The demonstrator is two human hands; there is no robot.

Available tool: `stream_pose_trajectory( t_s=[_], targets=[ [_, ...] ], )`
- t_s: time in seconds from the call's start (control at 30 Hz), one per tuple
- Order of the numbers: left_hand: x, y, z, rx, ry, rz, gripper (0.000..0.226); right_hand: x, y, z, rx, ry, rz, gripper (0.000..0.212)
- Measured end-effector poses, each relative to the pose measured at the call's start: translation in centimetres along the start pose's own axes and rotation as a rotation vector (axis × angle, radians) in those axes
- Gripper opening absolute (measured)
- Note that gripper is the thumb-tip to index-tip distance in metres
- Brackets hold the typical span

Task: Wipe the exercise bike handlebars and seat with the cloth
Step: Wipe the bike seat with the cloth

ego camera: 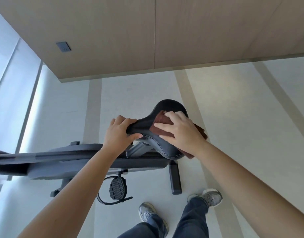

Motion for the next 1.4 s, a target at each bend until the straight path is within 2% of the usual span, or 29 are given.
stream_pose_trajectory(
  t_s=[0.1, 0.2, 0.33, 0.6, 0.8, 0.9, 1.03, 1.23, 1.4],
  targets=[
    [0.3, 0.0, -0.1, 0.017, 0.027, -0.037, 0.052, -1.5, 1.3, -2.4, -0.015, 0.016, 0.098, 0.034],
    [0.5, 0.1, 0.0, 0.006, 0.079, -0.11, 0.051, -0.8, 1.0, -2.0, -0.029, 0.007, 0.067, 0.033],
    [0.7, 0.0, 0.1, 0.004, 0.105, -0.183, 0.049, 1.9, -0.6, 0.0, 0.065, 0.135, -0.053, 0.036],
    [0.7, -0.1, 0.0, 0.044, 0.166, -0.213, 0.045, 1.1, 0.1, -2.5, 0.105, 0.315, 0.024, 0.03],
    [0.1, 0.1, -0.7, 0.037, 0.184, -0.168, 0.047, 3.0, -1.1, 1.6, 0.124, 0.201, -0.022, 0.035],
    [0.4, 0.1, -0.9, 0.027, 0.19, -0.179, 0.047, 2.2, -0.4, -0.4, 0.111, 0.253, 0.011, 0.03],
    [0.5, 0.1, -1.1, -0.004, 0.208, -0.192, 0.047, 1.6, -0.5, 0.4, 0.187, 0.282, 0.081, 0.034],
    [0.2, 0.0, -1.8, -0.084, 0.288, -0.247, 0.049, 1.0, -2.8, 6.7, 0.286, 0.159, 0.108, 0.037],
    [-0.3, -0.5, -2.6, -0.16, 0.356, -0.246, 0.051, -1.5, -1.0, 5.4, 0.3, 0.37, 0.189, 0.033]
  ],
)
Point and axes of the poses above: each hand's wrist, its own z-axis towards the middle knuckle, its own y-axis out of the back of the hand, x = y × z, the point moved 6 cm from there along z, towards the middle knuckle, and after that the axes turned 8 degrees about -x, right-handed, at the moved point
